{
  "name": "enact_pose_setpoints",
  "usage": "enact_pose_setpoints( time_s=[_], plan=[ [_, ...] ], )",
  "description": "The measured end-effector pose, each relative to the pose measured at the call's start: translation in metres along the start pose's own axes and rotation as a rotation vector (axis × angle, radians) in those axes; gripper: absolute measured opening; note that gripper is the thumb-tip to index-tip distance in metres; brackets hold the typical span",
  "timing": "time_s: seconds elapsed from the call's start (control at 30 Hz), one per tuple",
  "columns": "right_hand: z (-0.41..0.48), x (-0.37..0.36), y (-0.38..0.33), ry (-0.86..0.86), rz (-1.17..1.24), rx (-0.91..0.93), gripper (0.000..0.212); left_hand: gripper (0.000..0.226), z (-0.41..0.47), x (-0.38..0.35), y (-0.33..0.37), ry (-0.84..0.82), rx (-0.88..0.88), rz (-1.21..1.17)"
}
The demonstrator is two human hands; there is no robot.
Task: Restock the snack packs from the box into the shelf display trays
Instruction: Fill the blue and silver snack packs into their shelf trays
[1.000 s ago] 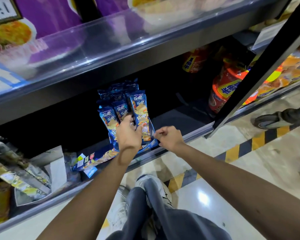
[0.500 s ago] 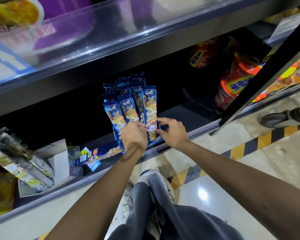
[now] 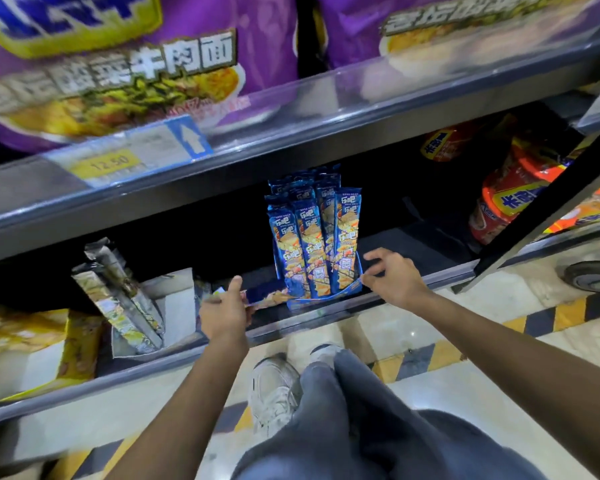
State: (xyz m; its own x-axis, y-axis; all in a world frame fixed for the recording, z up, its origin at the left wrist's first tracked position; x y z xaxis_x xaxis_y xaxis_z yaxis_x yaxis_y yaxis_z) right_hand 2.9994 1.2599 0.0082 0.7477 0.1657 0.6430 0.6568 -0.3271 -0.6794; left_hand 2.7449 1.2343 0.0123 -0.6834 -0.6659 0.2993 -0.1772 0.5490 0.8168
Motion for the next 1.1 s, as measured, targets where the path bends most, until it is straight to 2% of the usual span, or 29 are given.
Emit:
enact_pose_setpoints(
  time_s=[0.03, 0.1, 0.23, 0.37, 0.47, 0.57, 0.63, 0.67, 0.73, 0.8, 1.0, 1.1],
  plan=[
    [-0.001, 0.002, 0.001, -0.010, 0.000, -0.007, 0.044, 0.029, 0.004, 0.001, -0.005, -0.036, 0.158, -0.086],
    [-0.001, -0.001, 0.000, -0.034, -0.017, 0.000, 0.042, 0.029, 0.013, 0.002, -0.015, -0.111, 0.344, -0.172],
    [0.001, -0.005, 0.001, -0.050, -0.043, 0.003, 0.041, 0.028, 0.016, -0.008, -0.023, -0.264, 0.491, -0.190],
    [0.003, -0.008, 0.007, -0.064, -0.024, -0.034, 0.037, 0.026, 0.018, -0.011, -0.031, -0.334, 0.580, -0.322],
    [0.003, -0.012, 0.008, -0.080, -0.014, -0.045, 0.036, 0.015, 0.021, -0.010, -0.037, -0.345, 0.566, -0.379],
    [0.003, -0.013, 0.009, -0.071, 0.000, -0.053, 0.036, 0.021, 0.022, -0.008, -0.036, -0.391, 0.561, -0.404],
    [0.002, -0.014, 0.006, -0.067, 0.020, -0.069, 0.037, 0.013, 0.022, -0.007, -0.032, -0.408, 0.558, -0.467],
    [0.002, -0.014, 0.005, -0.064, 0.031, -0.078, 0.037, 0.009, 0.020, -0.005, -0.030, -0.408, 0.528, -0.495],
    [0.000, -0.014, 0.002, -0.065, 0.041, -0.090, 0.038, 0.032, 0.017, -0.003, -0.025, -0.387, 0.417, -0.507],
    [-0.001, -0.014, -0.001, -0.076, 0.038, -0.094, 0.040, 0.033, 0.012, -0.001, -0.018, -0.357, 0.236, -0.471],
    [-0.005, -0.013, -0.004, -0.081, 0.049, -0.118, 0.044, 0.045, -0.011, -0.011, 0.017, -0.243, -0.381, -0.297],
    [-0.006, -0.014, -0.003, -0.097, 0.056, -0.127, 0.047, 0.051, -0.025, -0.023, 0.027, -0.201, -0.605, -0.071]
  ],
)
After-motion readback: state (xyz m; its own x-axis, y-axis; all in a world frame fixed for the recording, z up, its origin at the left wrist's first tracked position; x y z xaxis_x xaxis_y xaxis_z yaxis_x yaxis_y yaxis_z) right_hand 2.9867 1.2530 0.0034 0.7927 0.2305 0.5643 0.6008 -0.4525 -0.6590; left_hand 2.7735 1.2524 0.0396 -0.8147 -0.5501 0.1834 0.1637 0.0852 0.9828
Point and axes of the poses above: each hand's wrist, its own z-axis towards the middle knuckle, its own x-axis out of the back of the hand, y = z × x, the point moved 1 cm from there along z, towards the middle knuckle, and after that the axes turned 3 degrees about y, right-handed, at the moved point
